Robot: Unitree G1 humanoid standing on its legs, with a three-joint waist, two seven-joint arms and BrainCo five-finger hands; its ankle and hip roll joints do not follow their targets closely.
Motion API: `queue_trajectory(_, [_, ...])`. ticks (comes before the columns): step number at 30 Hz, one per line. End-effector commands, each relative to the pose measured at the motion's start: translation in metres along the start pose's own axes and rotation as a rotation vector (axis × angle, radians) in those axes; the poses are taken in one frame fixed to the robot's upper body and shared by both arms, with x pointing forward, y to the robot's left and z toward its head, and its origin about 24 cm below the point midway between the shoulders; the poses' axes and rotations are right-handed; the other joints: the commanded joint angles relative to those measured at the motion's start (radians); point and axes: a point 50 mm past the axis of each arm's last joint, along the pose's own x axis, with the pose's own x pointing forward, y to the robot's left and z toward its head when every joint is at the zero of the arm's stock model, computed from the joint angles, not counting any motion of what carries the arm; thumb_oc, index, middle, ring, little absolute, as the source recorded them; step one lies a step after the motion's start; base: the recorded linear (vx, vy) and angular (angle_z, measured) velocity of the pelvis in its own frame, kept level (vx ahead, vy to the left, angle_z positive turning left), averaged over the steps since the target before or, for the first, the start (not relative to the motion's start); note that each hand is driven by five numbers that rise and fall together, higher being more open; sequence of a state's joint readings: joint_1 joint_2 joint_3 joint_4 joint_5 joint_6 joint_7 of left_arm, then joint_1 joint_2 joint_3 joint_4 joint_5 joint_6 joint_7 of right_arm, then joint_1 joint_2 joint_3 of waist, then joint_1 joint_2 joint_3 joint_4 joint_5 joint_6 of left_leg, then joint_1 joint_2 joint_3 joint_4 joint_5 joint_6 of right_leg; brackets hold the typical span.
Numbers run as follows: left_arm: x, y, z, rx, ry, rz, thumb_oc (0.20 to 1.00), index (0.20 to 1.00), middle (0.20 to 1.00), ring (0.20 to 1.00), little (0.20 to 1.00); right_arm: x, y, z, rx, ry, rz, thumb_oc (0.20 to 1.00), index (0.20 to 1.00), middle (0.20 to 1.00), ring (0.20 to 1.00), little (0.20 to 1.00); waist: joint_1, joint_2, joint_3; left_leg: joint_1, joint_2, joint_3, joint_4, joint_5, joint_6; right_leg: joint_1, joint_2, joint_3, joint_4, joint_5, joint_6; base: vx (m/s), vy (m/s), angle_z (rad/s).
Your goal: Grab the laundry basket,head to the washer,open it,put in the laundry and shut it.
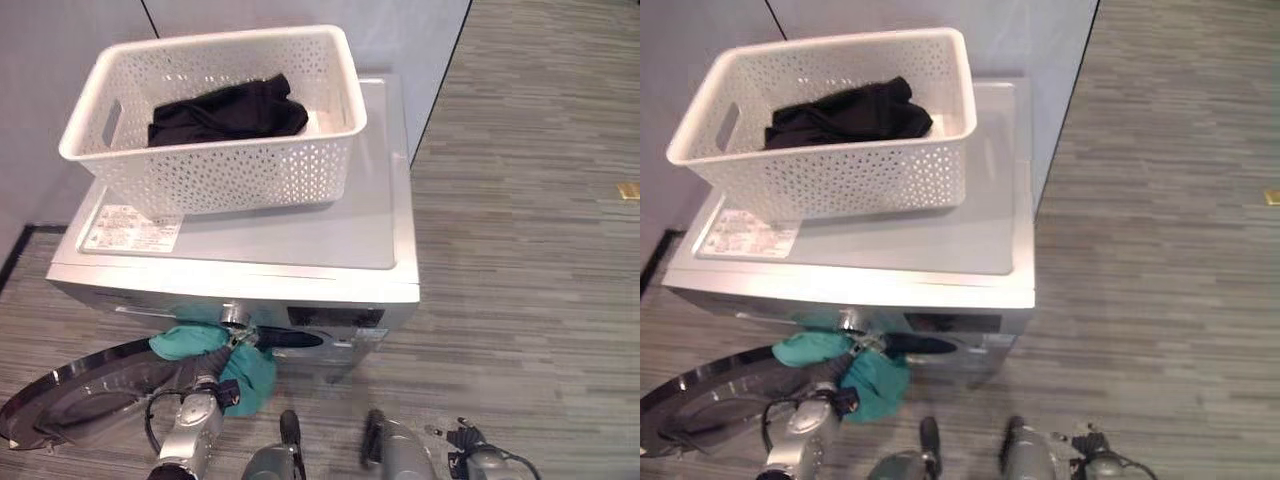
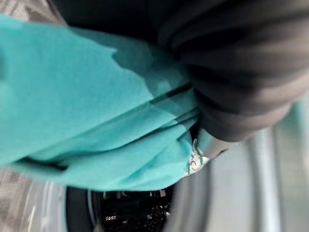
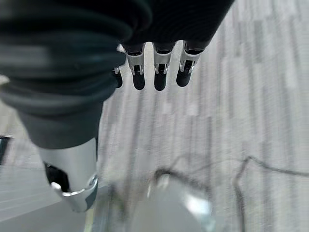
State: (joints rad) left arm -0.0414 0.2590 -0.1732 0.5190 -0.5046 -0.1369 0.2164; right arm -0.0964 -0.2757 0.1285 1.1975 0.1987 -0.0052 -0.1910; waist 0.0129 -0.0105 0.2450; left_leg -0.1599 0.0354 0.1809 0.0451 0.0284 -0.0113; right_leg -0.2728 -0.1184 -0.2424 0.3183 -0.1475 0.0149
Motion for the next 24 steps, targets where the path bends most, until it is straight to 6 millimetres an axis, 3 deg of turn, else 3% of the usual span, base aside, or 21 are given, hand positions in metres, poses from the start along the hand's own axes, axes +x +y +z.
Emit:
queue_trajectory(1, [0.001,-0.023,0.027,-0.118,-0.137,-0.066,0.200,0.200,0.200,0.200,0.200,0.003,-0.010,0.012,0.019,-0.035,-0.047,1.000,1.000,1.000,1.000,1.000,0.000,-0.037,0.045,-0.083,0.054,-0.100,0.073,-0.090,-0.033,0.052,-0.004,0.041,-0.133,0.028,0.037,-0.15,-0.174,0.16])
queue_trajectory(7, [0.011,-0.063,0.035,-0.254,-0.117,-0.106,0.200,0.200,0.200,0.200,0.200,0.004,-0.003,0.035,0.019,-0.099,-0.051,1.000,1.000,1.000,1.000,1.000,-0.023,-0.053,0.072,-0.203,0.087,-0.120,0.101,-0.037,-0.057,-0.026,0.042,0.026,-0.157,0.026,0.013,-0.09,-0.174,0.28])
queue_trajectory(15, [0.023,-0.078,0.037,-0.325,-0.080,-0.031,0.200,0.200,0.200,0.200,0.200,-0.006,0.031,0.076,0.017,-0.279,0.033,1.000,1.000,1.000,1.000,1.000,-0.034,-0.099,0.118,-0.275,0.100,-0.127,0.097,-0.035,-0.072,-0.138,0.044,0.038,-0.097,0.007,0.013,-0.02,-0.081,0.11])
queue_trajectory(19, [0.041,-0.081,0.076,-0.370,-0.168,0.048,0.200,0.200,0.200,0.200,0.200,-0.014,0.049,0.101,-0.021,-0.384,0.065,1.000,1.000,1.000,1.000,1.000,-0.045,-0.125,0.165,-0.340,0.101,-0.116,0.109,-0.032,-0.075,-0.205,0.034,0.038,-0.088,0.025,0.024,-0.06,-0.014,-0.04])
queue_trajectory(20, [0.046,-0.078,0.095,-0.394,-0.225,0.074,0.200,0.200,0.200,0.200,0.200,-0.015,0.054,0.102,-0.047,-0.389,0.071,1.000,1.000,1.000,1.000,1.000,-0.051,-0.131,0.169,-0.356,0.100,-0.114,0.115,-0.035,-0.074,-0.222,0.033,0.041,-0.092,0.033,0.029,-0.03,0.023,-0.01])
queue_trajectory(24, [0.051,-0.069,0.124,-0.402,-0.315,0.108,0.200,0.200,0.200,0.200,0.200,-0.015,0.059,0.096,-0.116,-0.385,0.081,1.000,1.000,1.000,1.000,1.000,-0.063,-0.150,0.168,-0.372,0.101,-0.105,0.118,-0.045,-0.071,-0.247,0.033,0.052,-0.099,0.051,0.039,-0.01,0.012,-0.02])
